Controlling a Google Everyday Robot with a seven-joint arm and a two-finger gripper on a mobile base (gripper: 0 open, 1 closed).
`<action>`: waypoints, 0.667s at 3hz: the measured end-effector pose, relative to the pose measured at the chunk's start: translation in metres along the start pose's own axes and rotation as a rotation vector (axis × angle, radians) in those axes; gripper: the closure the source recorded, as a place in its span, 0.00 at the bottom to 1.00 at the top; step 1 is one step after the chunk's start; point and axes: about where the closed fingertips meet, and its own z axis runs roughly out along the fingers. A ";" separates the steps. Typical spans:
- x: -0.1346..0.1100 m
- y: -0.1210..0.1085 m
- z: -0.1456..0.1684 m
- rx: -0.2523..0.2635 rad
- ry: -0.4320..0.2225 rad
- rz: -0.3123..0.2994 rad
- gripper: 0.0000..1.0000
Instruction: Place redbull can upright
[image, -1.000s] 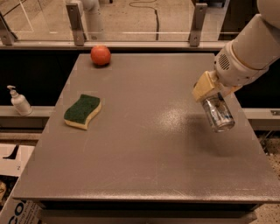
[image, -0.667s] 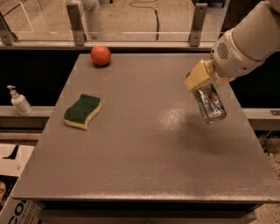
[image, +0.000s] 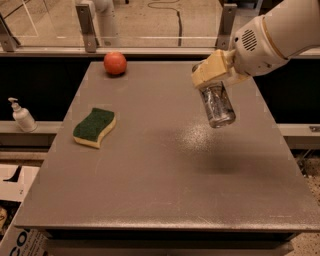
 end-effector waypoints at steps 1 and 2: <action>0.000 0.000 0.000 0.000 0.000 0.000 1.00; -0.008 0.009 0.009 -0.028 -0.050 -0.002 1.00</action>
Offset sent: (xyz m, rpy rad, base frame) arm 0.0202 0.0383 0.0042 0.1453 -0.1131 -0.0214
